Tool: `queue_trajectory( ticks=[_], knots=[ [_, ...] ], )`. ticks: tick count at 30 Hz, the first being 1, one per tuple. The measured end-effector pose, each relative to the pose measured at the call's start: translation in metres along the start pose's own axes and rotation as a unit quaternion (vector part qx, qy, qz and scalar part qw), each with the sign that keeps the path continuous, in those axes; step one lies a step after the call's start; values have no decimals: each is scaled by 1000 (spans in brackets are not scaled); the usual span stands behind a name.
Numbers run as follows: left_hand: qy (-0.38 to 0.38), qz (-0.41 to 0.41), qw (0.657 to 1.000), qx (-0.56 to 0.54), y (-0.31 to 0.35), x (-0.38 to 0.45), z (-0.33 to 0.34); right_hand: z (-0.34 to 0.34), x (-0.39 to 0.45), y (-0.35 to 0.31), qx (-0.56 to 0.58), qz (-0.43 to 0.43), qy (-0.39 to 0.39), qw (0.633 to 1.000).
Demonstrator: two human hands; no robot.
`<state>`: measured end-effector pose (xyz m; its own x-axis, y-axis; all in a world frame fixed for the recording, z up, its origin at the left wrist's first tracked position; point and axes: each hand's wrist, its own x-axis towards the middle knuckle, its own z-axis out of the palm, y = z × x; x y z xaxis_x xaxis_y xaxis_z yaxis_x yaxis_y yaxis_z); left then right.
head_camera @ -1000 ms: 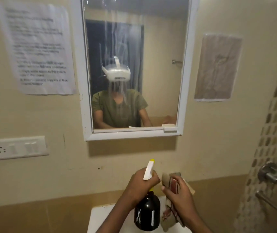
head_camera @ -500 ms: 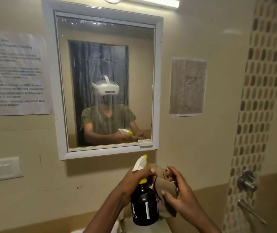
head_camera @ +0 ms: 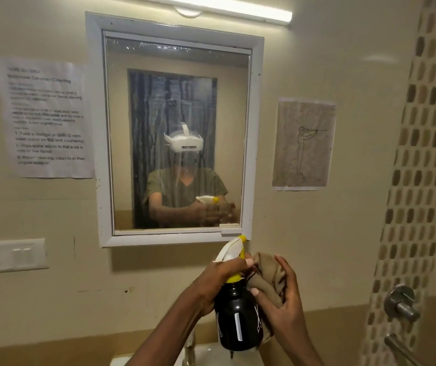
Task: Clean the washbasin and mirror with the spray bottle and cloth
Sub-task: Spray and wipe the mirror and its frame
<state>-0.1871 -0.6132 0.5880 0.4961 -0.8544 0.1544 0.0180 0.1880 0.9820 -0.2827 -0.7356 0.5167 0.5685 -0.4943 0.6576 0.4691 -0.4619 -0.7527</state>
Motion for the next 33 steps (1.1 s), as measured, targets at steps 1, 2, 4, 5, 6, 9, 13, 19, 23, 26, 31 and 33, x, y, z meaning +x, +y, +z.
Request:
queue_trajectory(
  ticks=[1, 2, 4, 5, 6, 9, 13, 19, 23, 26, 31, 33],
  knots=[
    [10, 15, 1000, 12, 4, 1, 3, -3, 3, -6, -26, -18, 1, 1000],
    [21, 33, 999, 33, 9, 2, 5, -7, 7, -11, -46, -29, 5, 999],
    [45, 74, 992, 91, 21, 4, 11, -18, 19, -22, -69, -46, 25, 996],
    [60, 95, 986, 122, 28, 4, 15, -25, 26, -27, -77, -57, 43, 994],
    [74, 113, 980, 148, 34, 5, 18, -33, 33, -33, -88, -68, 58, 992],
    [101, 151, 961, 210, 55, 7, 30, -59, 63, -49, -148, -92, 70, 982],
    [107, 182, 943, 258, 88, 19, 43, -79, 120, -74, -216, -110, 87, 966],
    [134, 220, 931, 258, 159, 55, 43, -82, 206, -123, -324, -232, 94, 912],
    [132, 233, 931, 247, 204, 77, 36, -80, 256, -153, -365, -273, 109, 884],
    [116, 242, 937, 223, 232, 90, 35, -77, 287, -177, -391, -304, 116, 861],
    [109, 247, 938, 218, 248, 118, 33, -76, 319, -187, -447, -323, 111, 827],
    [104, 248, 938, 220, 250, 132, 32, -77, 331, -187, -458, -330, 109, 818]
  ],
)
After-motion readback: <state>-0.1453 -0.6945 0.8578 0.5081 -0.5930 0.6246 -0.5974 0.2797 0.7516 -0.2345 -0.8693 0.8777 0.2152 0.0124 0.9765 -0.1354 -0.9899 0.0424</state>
